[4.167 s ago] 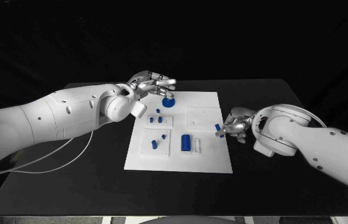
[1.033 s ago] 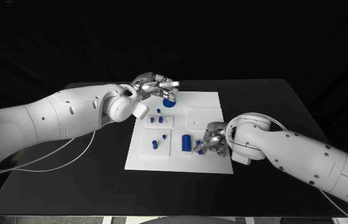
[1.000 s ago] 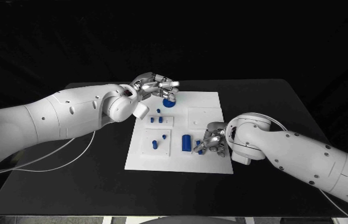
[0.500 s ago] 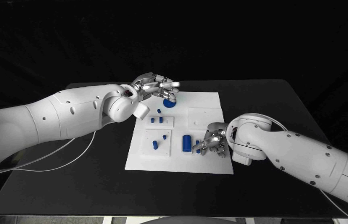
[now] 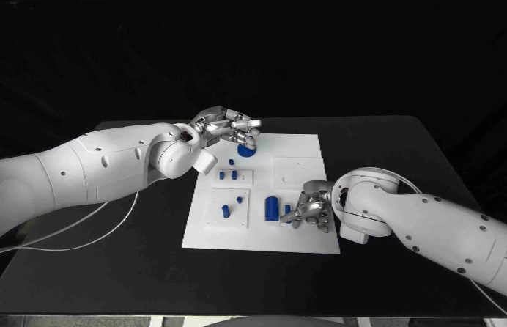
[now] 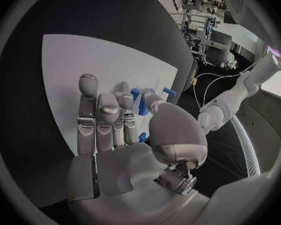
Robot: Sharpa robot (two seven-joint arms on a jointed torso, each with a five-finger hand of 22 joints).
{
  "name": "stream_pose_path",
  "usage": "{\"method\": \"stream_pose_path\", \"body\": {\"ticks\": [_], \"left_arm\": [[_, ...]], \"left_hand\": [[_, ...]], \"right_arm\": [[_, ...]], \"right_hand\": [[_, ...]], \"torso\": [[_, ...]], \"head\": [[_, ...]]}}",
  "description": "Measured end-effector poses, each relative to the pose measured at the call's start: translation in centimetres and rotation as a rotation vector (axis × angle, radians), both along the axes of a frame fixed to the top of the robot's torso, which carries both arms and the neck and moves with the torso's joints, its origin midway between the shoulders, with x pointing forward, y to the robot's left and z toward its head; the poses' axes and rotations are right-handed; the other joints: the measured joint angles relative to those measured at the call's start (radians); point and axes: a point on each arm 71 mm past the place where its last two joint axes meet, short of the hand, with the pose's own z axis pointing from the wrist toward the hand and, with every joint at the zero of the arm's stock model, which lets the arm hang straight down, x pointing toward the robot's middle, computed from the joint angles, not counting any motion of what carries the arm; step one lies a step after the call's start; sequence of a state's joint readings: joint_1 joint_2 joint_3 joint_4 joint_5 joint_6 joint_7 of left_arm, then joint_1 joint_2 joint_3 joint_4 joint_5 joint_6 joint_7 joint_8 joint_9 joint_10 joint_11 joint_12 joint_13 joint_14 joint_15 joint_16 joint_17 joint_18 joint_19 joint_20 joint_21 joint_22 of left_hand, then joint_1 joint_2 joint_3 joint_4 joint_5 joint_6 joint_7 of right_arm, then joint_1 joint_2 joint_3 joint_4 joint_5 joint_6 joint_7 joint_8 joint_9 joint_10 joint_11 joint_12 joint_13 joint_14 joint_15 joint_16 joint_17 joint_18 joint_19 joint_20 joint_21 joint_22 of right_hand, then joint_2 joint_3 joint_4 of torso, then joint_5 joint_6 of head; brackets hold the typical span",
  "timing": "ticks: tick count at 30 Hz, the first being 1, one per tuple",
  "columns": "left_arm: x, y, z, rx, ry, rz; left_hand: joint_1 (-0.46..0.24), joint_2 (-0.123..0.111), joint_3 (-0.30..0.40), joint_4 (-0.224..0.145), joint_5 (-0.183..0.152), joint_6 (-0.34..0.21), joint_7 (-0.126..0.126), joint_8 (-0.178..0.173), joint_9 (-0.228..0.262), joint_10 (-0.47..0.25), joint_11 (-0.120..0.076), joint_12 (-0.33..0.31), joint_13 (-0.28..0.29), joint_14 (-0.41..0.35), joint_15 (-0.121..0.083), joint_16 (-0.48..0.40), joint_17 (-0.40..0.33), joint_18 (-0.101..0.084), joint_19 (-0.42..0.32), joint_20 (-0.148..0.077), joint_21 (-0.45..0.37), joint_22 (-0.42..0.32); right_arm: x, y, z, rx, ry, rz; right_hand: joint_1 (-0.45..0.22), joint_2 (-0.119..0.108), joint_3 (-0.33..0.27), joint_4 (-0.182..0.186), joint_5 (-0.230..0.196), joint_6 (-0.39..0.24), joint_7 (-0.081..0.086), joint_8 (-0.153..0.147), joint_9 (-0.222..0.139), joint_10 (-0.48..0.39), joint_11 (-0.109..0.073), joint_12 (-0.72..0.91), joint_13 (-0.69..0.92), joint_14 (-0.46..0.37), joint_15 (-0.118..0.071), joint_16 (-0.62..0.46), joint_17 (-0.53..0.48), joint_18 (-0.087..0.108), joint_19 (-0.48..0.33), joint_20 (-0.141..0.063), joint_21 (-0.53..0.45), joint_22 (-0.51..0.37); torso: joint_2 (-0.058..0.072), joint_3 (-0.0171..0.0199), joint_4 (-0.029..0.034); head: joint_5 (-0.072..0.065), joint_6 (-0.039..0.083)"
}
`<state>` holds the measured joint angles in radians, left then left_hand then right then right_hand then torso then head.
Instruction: Assemble the parts on the task board
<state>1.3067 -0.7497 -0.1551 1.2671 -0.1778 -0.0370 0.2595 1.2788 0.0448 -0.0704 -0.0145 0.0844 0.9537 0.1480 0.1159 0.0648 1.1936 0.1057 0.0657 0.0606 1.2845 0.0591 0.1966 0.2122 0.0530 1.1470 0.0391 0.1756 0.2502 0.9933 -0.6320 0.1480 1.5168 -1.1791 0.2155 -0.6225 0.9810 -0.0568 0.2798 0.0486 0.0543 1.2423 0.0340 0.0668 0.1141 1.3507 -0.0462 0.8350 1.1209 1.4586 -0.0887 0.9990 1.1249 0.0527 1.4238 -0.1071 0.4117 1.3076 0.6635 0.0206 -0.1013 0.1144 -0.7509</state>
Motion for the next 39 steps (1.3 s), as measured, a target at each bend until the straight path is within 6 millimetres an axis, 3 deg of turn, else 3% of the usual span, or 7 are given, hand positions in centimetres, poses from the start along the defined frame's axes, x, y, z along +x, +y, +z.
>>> {"method": "stream_pose_path", "body": {"ticks": [7,16,20,26,27,30,39], "left_arm": [[0.0,0.3,0.0,0.003,0.0,0.004],[0.0,0.4,0.0,0.006,-0.001,0.005],[0.0,0.4,0.0,0.007,-0.001,0.005],[0.0,0.4,0.0,0.008,-0.002,0.005],[0.0,0.4,0.0,0.008,-0.002,0.005],[0.0,0.5,0.0,0.008,-0.002,0.005],[0.0,0.4,0.0,0.01,-0.002,0.003]], "left_hand": [[0.0,0.0,0.0,0.0,0.0,0.0,0.0,0.0,0.0,0.0,0.0,0.0,0.0,0.0,0.0,0.0,0.0,0.0,0.0,0.0,0.0,0.0],[0.0,0.0,0.003,-0.003,0.0,0.0,0.0,0.0,0.0,0.0,0.0,0.0,0.0,0.0,0.0,0.0,0.0,0.0,0.0,0.0,0.0,0.0],[0.0,0.0,0.003,-0.003,0.0,0.0,0.0,0.0,0.0,0.0,0.0,0.0,0.0,0.0,0.0,0.0,0.0,0.0,0.0,0.0,0.0,0.0],[0.0,0.0,0.003,-0.003,0.0,0.0,0.0,0.0,0.0,0.0,0.0,0.0,0.0,0.0,0.0,0.0,0.0,0.0,0.0,0.0,0.0,0.0],[0.0,0.0,0.003,-0.003,0.0,0.0,0.0,0.0,0.0,0.0,0.0,0.0,0.0,0.0,0.0,0.0,0.0,0.0,0.0,0.0,0.0,0.0],[0.0,0.0,0.003,-0.003,0.0,0.0,0.0,0.0,0.0,0.0,0.0,0.0,0.0,0.0,0.0,0.0,0.0,0.0,0.0,0.0,0.0,0.0],[0.0,0.0,0.0,-0.006,0.0,0.0,0.0,0.0,0.0,0.0,0.0,0.0,0.0,0.0,0.0,0.0,0.0,0.0,0.0,0.0,0.0,0.0]], "right_arm": [[-1.0,-0.6,0.1,0.021,0.005,0.013],[-1.3,-1.2,0.0,0.025,0.008,0.013],[-1.3,-1.2,0.0,0.026,0.009,0.012],[-1.1,-1.3,-0.2,0.023,0.01,0.004],[-1.1,-1.3,-0.2,0.023,0.01,0.002],[-1.0,-1.1,-0.4,0.026,0.01,-0.002],[-0.7,-0.8,-0.6,0.031,0.005,-0.017]], "right_hand": [[0.02,-0.004,-0.07,0.005,0.0,0.0,0.0,0.0,0.002,0.0,0.0,-0.005,0.001,0.003,-0.003,-0.004,0.002,0.0,0.0,0.0,-0.004,0.0],[0.048,0.011,-0.061,-0.009,0.0,0.0,0.0,0.0,0.001,0.0,0.0,-0.005,0.003,0.003,-0.003,-0.004,0.004,0.0,0.0,0.0,-0.008,0.0],[0.046,0.071,-0.05,-0.004,0.0,0.0,0.0,0.0,0.001,0.0,0.0,-0.005,0.003,0.003,-0.003,-0.004,0.005,0.0,0.004,-0.004,-0.007,0.0],[0.057,0.11,-0.003,-0.03,0.0,0.0,0.0,0.0,-0.002,0.0,0.0,-0.005,0.007,0.003,-0.002,-0.004,0.008,0.0,0.004,-0.004,-0.007,0.0],[0.058,0.111,0.009,-0.034,0.0,0.0,0.0,0.0,-0.002,0.0,0.0,-0.005,0.008,0.003,-0.002,-0.004,0.008,0.0,0.004,-0.004,-0.007,0.0],[-0.02,0.087,0.149,-0.07,-0.004,0.0,0.0,0.0,-0.007,0.0,0.0,-0.005,0.014,0.003,-0.002,-0.004,0.01,0.0,0.007,-0.007,-0.001,0.0],[-0.034,0.093,0.189,-0.085,-0.004,0.003,-0.003,0.004,-0.001,0.004,-0.004,0.0,0.018,0.003,-0.002,-0.004,0.014,0.0,0.007,-0.007,0.007,0.0]], "torso": [[0.0,0.0002,-0.0014],[-0.001,0.0012,-0.0034],[-0.001,0.0011,-0.0028],[-0.001,0.0002,-0.0021],[-0.001,0.0003,-0.0022],[-0.001,-0.0001,-0.0022],[-0.001,-0.0011,-0.0002]], "head": [[0.001,-0.001],[0.004,-0.002],[0.003,-0.001],[0.002,-0.001],[0.002,-0.001],[0.002,-0.002],[0.0,-0.004]]}}
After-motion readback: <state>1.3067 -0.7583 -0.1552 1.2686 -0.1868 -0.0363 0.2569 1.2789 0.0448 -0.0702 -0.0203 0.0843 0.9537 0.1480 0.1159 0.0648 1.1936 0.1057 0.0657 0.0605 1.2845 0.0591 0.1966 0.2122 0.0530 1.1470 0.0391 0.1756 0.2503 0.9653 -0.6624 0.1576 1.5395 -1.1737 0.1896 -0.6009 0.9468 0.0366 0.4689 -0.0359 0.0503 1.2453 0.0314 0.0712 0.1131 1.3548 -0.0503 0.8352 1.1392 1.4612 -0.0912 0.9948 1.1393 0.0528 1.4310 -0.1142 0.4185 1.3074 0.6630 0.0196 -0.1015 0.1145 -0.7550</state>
